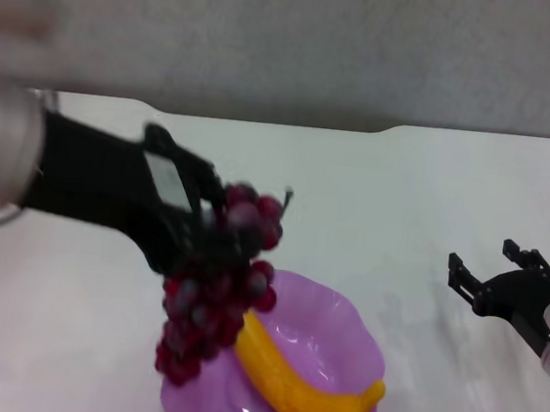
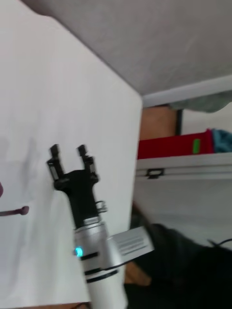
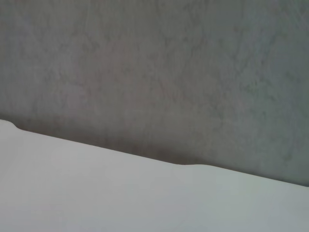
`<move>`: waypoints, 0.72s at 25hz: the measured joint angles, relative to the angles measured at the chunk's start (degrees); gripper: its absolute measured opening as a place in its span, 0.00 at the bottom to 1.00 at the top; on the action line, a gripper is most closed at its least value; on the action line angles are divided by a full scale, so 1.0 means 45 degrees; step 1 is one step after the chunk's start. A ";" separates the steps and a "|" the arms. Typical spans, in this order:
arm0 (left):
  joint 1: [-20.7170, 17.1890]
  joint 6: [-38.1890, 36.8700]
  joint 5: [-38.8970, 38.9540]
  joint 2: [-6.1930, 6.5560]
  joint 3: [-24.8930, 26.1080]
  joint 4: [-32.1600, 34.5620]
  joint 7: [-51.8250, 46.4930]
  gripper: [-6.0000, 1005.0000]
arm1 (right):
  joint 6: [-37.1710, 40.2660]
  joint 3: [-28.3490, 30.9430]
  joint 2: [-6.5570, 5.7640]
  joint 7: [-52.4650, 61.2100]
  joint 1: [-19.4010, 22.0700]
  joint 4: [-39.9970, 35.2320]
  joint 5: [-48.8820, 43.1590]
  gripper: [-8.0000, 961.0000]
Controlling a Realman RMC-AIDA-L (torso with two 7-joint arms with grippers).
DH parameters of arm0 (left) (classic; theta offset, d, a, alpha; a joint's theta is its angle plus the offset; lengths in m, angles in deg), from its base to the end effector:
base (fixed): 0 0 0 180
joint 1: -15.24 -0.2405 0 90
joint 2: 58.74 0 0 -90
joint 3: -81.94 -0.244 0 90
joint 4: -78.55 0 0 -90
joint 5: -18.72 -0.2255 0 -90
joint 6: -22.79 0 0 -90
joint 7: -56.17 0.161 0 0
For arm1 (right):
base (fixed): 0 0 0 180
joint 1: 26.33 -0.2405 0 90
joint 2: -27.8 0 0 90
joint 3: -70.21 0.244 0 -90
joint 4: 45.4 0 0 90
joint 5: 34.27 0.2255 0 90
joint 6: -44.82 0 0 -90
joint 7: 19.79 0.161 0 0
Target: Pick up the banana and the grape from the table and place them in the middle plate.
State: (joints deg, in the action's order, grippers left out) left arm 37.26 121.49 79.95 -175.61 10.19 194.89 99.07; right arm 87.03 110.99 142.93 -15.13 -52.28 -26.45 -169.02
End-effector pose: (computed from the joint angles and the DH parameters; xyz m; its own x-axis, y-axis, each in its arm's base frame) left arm -0.0647 0.2928 0.0812 0.9790 0.1654 0.1194 0.1963 -0.9229 -0.3312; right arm 0.3319 0.3598 -0.0718 0.8116 -0.2542 -0.5260 -0.5841 -0.3367 -0.7386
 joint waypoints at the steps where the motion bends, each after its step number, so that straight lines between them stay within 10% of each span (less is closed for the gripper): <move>1: -0.0151 -0.0377 -0.0403 -0.0001 -0.0616 -0.0033 0.0047 0.38 | 0.0008 0.0003 0.0000 0.0000 0.0000 0.0006 0.0006 0.85; 18: -0.0900 -0.5194 -0.4318 -0.0022 -0.6208 -0.1844 -0.0281 0.38 | 0.0015 0.0003 0.0022 -0.0001 -0.0135 0.0006 -0.0046 0.85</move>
State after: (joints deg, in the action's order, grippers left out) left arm 33.21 98.12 60.52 -175.72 -17.75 186.60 97.81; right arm 87.10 111.01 143.03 -15.13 -52.89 -26.42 -169.23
